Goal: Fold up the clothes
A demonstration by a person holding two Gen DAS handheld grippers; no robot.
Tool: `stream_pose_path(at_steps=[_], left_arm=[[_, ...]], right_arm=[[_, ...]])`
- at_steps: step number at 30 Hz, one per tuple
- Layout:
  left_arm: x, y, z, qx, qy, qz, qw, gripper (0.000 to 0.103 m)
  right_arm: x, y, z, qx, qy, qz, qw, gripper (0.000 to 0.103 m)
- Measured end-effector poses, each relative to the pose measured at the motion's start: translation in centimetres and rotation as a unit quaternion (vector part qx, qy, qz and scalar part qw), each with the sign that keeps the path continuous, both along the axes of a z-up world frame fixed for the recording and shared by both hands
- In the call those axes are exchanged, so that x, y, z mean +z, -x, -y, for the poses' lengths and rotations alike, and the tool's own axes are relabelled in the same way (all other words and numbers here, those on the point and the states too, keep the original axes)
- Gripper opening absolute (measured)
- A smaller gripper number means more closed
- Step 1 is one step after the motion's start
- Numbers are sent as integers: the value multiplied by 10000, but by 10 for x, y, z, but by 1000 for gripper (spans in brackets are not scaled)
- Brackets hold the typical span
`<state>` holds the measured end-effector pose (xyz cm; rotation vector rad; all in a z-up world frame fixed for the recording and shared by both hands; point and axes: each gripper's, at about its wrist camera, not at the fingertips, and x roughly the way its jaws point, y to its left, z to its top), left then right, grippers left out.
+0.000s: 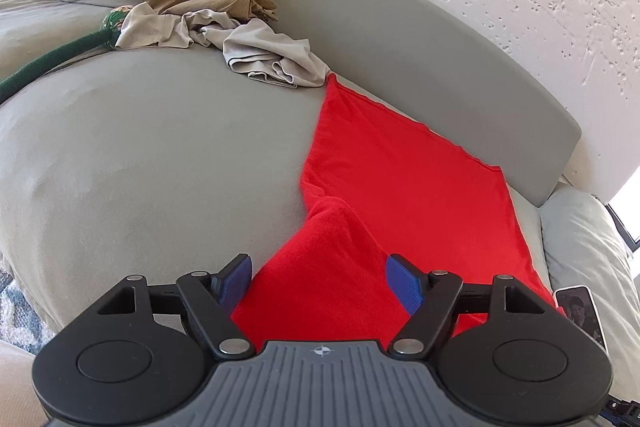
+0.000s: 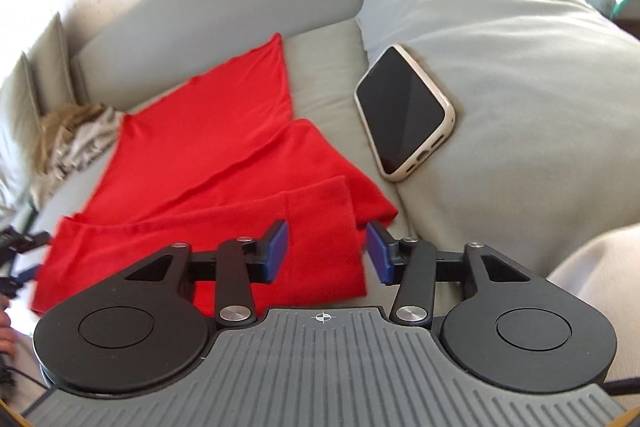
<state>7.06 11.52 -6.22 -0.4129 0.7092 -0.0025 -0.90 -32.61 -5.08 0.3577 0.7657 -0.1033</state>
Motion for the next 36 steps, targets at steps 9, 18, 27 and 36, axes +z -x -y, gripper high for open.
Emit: stream_pose_path(at_steps=[9,18,27,36], left_arm=[[-2,-2,-5,125,39,-48,9999,72],[6,3,10,-206,-1033,188,9943,70],[-6,-31,49,-995,-2563,-26,9615,46],[-3,-40,22,-705,-1725,-8,9825,2]], right_arm=[[-13,-16,-10,279,415,-264,9984,28],[26,2,-57,577,1982,449,9774,8],[54,-13,-69,827,1850,662,9770,8],[71,-23,-71,743,1921,880,9746,8]])
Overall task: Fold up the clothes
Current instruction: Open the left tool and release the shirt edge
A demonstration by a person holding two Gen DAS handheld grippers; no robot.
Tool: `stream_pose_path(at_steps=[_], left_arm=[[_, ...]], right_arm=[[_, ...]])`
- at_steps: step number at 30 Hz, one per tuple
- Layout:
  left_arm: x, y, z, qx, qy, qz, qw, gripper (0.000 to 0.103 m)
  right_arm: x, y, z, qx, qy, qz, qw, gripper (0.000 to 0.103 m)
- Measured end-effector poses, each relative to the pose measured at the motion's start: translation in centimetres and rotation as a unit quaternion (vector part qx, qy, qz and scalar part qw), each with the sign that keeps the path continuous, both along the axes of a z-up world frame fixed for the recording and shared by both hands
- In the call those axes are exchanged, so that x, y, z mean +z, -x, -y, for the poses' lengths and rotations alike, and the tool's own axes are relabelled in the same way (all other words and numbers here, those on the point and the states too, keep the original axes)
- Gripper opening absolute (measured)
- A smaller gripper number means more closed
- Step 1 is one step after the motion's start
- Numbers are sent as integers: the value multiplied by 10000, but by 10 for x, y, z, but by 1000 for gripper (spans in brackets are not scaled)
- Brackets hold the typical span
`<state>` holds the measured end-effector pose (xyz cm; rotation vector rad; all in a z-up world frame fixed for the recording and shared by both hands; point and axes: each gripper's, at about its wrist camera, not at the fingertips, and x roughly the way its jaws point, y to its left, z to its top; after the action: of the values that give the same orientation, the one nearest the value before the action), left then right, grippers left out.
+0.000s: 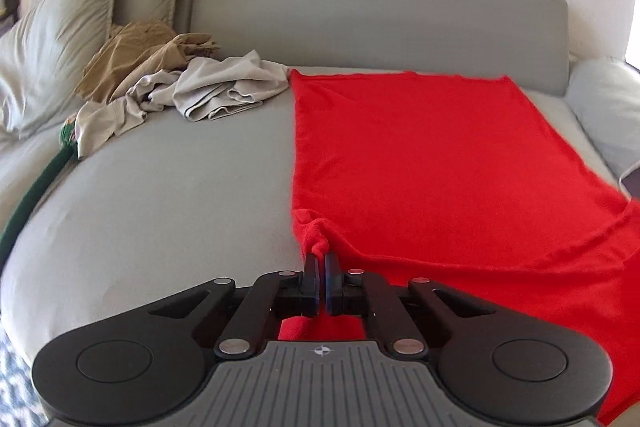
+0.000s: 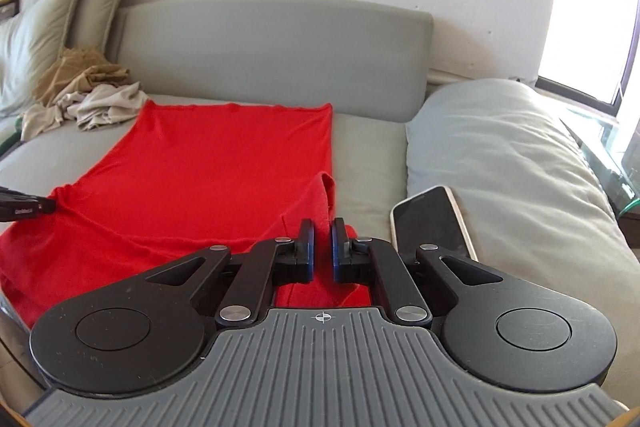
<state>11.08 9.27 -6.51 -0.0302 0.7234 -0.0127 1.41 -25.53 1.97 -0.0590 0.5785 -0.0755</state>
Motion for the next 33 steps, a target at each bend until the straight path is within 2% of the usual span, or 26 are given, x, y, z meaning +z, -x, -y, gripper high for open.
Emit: stream_pose_path(at_steps=[3,5,7,11,14,15,17,19,20,21,23,25,26,28,29,31,32,33], left_arm=[[3,0,-20,391,521,60,9979,2],[-1,-3,-23,426,642,-43,9970,2],[-4,-7,-24,432,698,-148,9965,2],[-6,-12,-29,590,789,-209,9949,3],[-6,-13,-36,928,723,-122,9930,4],[-6,-14,-40,1084,707,-80,9916,4],[-5,-11,-51,1317,993,-4,9863,5],[-2,-1,-61,1429,1388,156,9798,14],[0,4,-66,1477,1589,241,9759,19],[1,9,-71,1525,1789,326,9714,21],[0,12,-71,1226,2125,182,9693,27],[-6,11,-62,996,2061,-159,9733,38],[-9,10,-57,887,2006,-338,9751,44],[-10,12,-45,742,1610,-330,9836,44],[-9,12,-41,676,1415,-334,9871,44],[-11,10,-34,513,1202,-336,9909,37],[-12,10,-31,430,1105,-337,9924,1],[-11,13,-27,394,955,-258,9943,2]], right_arm=[[11,-2,2,-139,-72,325,9993,7],[13,-6,0,-205,-24,442,9988,7],[5,-18,-1,-250,4,280,9993,7],[-27,-45,15,-610,-587,-342,9958,7],[-49,-56,23,-866,-544,-638,9927,8],[-56,-60,26,-960,-504,-784,9910,11],[-65,-63,34,-1174,-532,-1067,9859,16],[-68,-57,44,-1350,-646,-1103,9826,35],[-65,-51,47,-1386,-659,-1025,9828,36],[-62,-45,48,-1359,-675,-966,9837,36],[-56,-33,52,-1111,-901,-807,9864,38],[-54,-21,54,-735,-1189,-584,9885,51],[-56,-18,53,-469,-1316,-457,9891,51],[-60,-11,51,61,-1566,-209,9874,51],[-62,-11,47,297,-1685,-151,9851,51],[-66,-13,37,660,-1779,-127,9818,49],[-68,-17,30,798,-1696,-176,9821,48],[-70,-21,24,855,-1578,-276,9834,48]])
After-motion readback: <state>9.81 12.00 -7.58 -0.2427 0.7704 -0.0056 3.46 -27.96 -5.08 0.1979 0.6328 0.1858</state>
